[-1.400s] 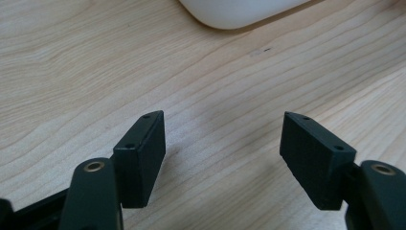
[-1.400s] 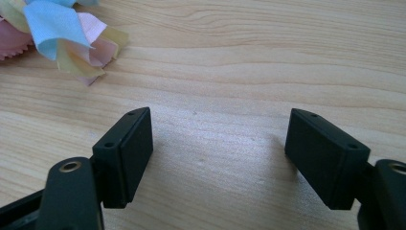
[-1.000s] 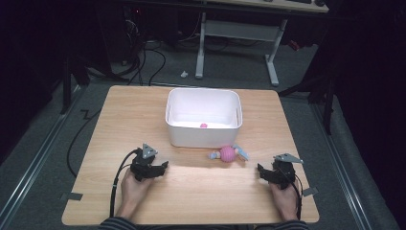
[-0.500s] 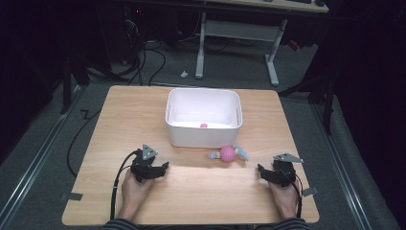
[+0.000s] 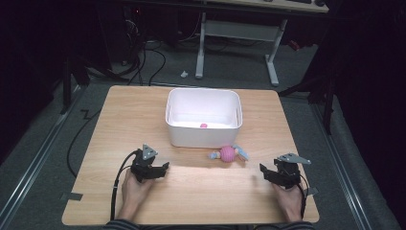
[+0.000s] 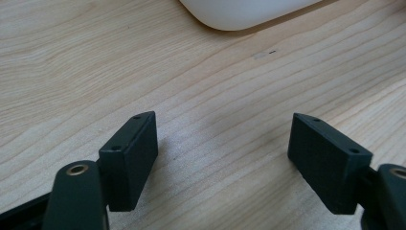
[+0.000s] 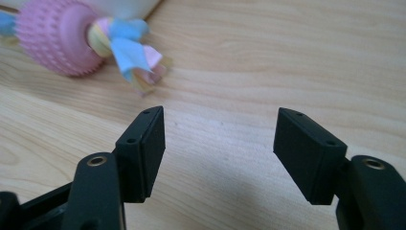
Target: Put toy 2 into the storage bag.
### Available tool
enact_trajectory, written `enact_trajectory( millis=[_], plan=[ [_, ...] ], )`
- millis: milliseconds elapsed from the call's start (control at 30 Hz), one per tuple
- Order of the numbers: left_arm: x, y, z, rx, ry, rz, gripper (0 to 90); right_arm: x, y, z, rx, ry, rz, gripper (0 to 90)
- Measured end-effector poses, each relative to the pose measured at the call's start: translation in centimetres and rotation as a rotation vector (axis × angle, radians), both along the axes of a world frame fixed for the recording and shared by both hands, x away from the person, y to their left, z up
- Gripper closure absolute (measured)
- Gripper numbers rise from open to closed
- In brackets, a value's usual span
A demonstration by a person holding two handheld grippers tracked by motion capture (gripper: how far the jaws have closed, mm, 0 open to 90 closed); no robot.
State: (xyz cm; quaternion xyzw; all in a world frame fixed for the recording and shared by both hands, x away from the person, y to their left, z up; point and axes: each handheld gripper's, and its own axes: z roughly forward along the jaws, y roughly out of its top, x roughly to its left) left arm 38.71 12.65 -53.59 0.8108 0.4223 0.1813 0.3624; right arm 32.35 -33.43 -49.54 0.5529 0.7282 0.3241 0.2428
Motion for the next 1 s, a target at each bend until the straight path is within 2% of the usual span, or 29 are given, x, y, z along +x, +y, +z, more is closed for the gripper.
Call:
enact_trajectory(
  millis=[267,400,600,1000],
  plan=[
    [0.1,-0.1,0.0,0.006,0.010,-0.002,18.8,-0.1,1.2,1.7,0.015,-0.020,0.054,35.9],
    [0.1,-0.1,0.0,0.006,0.011,-0.002,18.4,0.1,2.0,2.4,0.000,-0.022,0.085,35.9],
    [0.1,-0.1,-0.1,0.002,0.009,0.001,18.4,0.3,2.7,2.8,0.014,-0.050,0.116,37.4],
    [0.1,-0.1,0.0,0.003,0.010,0.000,18.4,1.3,5.6,3.7,-0.002,-0.045,0.221,37.1]
  ],
)
